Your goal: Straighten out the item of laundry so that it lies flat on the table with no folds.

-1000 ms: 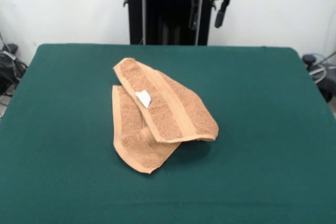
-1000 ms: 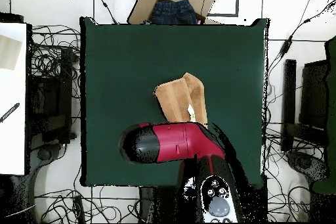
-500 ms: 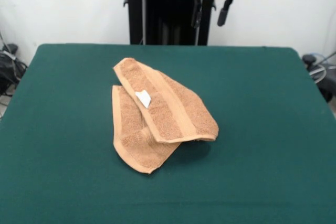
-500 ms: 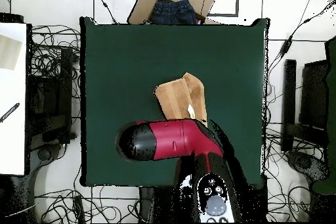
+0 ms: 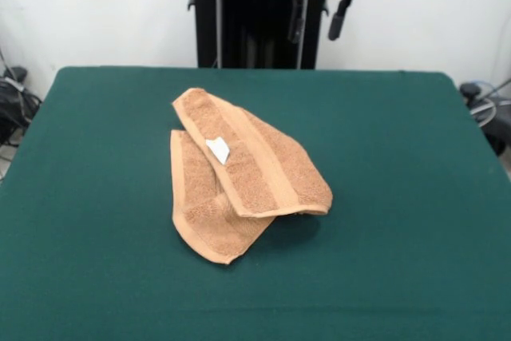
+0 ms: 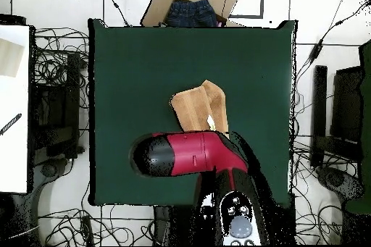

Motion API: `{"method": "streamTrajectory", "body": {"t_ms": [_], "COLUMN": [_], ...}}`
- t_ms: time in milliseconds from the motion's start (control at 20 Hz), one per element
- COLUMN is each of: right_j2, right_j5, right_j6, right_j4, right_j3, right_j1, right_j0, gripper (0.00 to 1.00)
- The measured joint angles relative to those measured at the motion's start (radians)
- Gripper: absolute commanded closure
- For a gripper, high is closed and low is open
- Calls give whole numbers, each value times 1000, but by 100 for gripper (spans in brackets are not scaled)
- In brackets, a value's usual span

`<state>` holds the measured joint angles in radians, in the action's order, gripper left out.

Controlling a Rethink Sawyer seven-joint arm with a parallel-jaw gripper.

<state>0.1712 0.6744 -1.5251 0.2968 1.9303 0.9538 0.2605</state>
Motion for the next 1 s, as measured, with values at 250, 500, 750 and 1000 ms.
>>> {"method": "streamTrajectory", "body": {"t_ms": [250,500,750,1000], "right_j2": [0,0,0,0], "right_j5": [0,0,0,9], "right_j6": [0,0,0,0], "right_j4": [0,0,0,0], "right_j3": [-2,-8,-22,-65], "right_j1": [0,0,0,-12], "right_j0": [3,9,9,9], "gripper": [0,0,0,0]}}
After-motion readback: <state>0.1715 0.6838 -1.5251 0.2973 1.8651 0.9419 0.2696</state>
